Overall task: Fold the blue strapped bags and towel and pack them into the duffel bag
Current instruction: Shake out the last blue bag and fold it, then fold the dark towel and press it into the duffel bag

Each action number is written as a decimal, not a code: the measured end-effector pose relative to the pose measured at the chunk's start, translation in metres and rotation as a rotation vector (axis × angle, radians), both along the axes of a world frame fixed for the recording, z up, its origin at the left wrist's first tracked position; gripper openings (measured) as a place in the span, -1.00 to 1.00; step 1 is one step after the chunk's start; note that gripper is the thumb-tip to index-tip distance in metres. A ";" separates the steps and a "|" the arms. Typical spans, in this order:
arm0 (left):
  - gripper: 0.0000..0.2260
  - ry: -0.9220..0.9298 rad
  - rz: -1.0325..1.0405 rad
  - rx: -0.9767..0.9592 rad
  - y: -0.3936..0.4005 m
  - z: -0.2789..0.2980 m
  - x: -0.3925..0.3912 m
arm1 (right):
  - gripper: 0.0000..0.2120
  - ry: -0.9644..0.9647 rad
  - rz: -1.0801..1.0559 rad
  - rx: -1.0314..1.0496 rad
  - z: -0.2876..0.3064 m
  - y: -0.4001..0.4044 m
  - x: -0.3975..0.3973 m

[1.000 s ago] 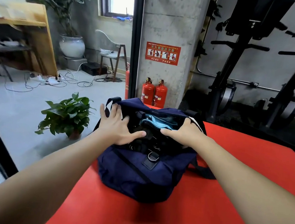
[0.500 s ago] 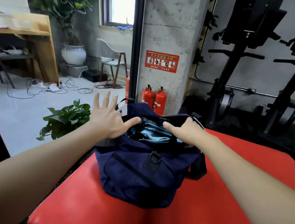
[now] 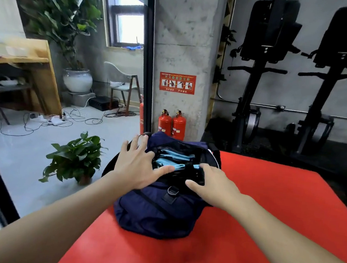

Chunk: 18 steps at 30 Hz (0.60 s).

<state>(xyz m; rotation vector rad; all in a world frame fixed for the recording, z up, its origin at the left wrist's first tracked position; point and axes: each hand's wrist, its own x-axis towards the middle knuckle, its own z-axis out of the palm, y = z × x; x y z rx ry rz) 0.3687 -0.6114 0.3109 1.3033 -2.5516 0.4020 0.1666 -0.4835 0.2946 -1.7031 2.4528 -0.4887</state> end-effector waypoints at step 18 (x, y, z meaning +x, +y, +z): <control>-0.16 -0.060 -0.720 0.106 0.421 -0.022 -0.241 | -0.37 0.021 -0.668 0.063 -0.028 0.492 -0.128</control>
